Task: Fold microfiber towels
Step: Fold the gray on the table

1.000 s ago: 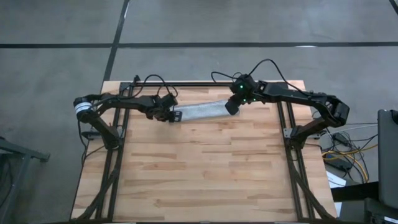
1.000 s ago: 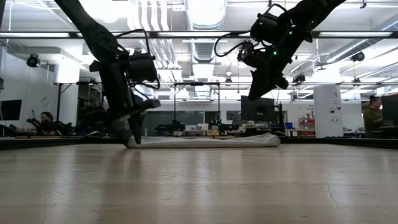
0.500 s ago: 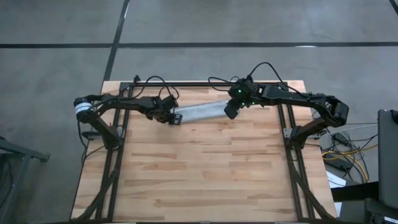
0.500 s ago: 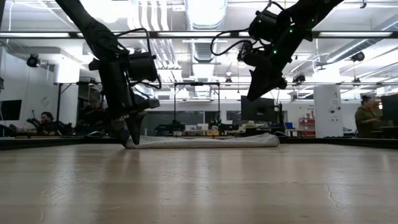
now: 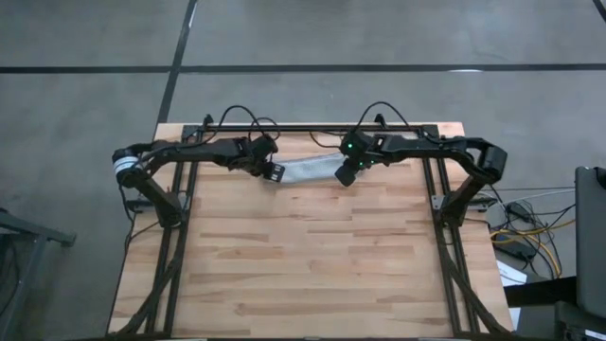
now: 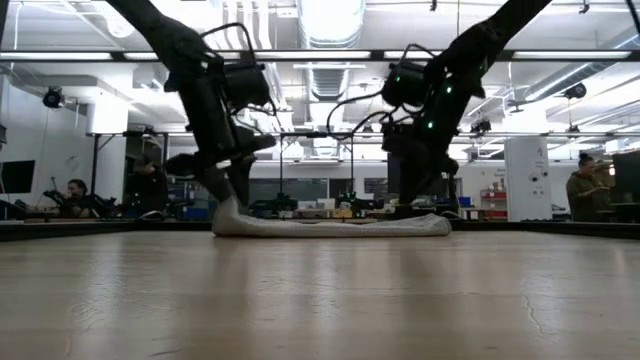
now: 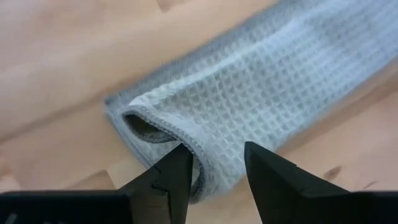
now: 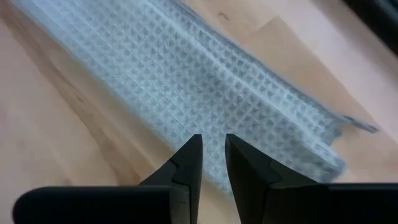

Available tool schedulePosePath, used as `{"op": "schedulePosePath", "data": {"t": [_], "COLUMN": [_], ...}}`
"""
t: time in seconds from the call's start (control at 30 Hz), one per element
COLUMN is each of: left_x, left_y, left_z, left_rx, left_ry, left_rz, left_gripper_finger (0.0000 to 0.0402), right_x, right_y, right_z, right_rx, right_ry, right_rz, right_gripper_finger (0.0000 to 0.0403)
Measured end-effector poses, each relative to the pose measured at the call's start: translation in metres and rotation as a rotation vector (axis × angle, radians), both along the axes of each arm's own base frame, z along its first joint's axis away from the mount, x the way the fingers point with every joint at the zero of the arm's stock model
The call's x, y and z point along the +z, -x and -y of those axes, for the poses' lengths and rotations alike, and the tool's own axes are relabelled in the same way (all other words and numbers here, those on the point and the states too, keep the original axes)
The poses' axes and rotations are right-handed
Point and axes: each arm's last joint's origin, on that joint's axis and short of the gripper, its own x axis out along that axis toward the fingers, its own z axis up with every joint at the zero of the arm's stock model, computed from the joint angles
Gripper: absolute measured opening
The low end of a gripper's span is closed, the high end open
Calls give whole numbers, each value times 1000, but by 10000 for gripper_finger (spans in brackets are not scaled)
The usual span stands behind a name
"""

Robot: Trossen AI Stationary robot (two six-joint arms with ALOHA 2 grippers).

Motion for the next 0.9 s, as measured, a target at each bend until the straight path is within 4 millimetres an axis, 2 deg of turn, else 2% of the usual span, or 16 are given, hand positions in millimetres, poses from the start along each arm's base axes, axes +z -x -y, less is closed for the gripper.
{"op": "schedulePosePath", "data": {"t": [0.17, 0.33, 0.67, 0.9], "left_x": [11, 13, 8, 7], "left_y": [-3, -3, 8, 8], "left_z": [-3, -3, 2, 3], "left_rx": [-8, -6, 5, 4], "left_ry": [-41, -44, 25, 30], "left_rz": [-23, -18, -135, -144], "left_gripper_finger": [149, 149, 149, 149], "right_x": [-14, -19, 0, 8], "right_y": [-5, -7, -6, -9], "right_z": [3, 3, 3, 5], "right_rx": [1, 2, 3, 4], "right_ry": [-11, -14, 28, 41], "right_rz": [-21, -31, 43, 68], "right_gripper_finger": [68, 68, 68, 68]}}
